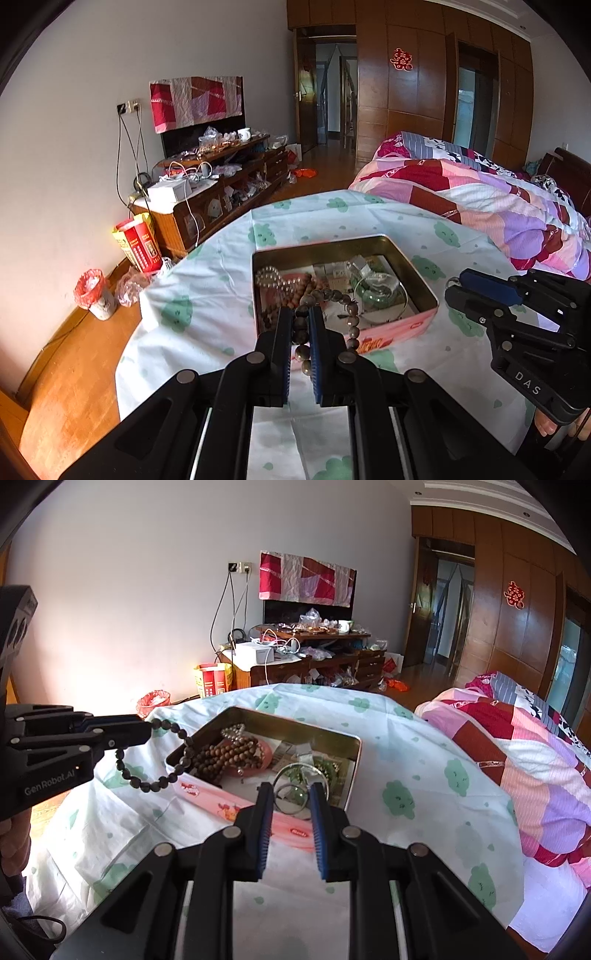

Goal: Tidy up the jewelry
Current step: 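Carry the grey bracelet and silver ring over the tin and lower them in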

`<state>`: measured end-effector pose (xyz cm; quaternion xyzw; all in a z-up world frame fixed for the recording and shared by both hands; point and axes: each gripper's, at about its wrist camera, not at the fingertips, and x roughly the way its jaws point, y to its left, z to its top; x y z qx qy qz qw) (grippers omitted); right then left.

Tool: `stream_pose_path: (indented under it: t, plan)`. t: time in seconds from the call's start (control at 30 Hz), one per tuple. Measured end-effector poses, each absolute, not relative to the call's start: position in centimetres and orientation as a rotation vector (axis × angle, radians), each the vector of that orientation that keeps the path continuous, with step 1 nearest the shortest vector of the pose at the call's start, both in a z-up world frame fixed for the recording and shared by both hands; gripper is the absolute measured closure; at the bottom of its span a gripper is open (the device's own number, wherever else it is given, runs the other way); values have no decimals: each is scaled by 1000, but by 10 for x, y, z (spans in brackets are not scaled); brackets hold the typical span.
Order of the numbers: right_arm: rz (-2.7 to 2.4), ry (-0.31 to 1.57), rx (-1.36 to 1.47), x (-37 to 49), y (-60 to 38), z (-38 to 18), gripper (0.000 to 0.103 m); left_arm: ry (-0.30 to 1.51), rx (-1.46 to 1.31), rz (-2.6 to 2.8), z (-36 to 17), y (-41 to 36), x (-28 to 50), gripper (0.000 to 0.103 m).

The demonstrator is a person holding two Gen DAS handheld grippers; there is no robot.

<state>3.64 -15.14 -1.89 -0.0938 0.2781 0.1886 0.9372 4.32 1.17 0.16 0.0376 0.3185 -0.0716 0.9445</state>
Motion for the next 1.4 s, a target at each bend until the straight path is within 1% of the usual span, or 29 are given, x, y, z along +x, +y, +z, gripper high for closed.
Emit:
stream_pose_path:
  t: [0.43, 0.87, 1.4]
  plan:
    - [379, 552, -198, 62, -149, -7, 81, 648, 103, -118, 6, 8, 70, 95]
    - [363, 555, -202, 86, -145, -7, 81, 661, 122, -78, 3, 9, 95, 95]
    - [346, 573, -187, 106, -141, -12, 81, 702, 119, -58, -14, 11, 116, 95]
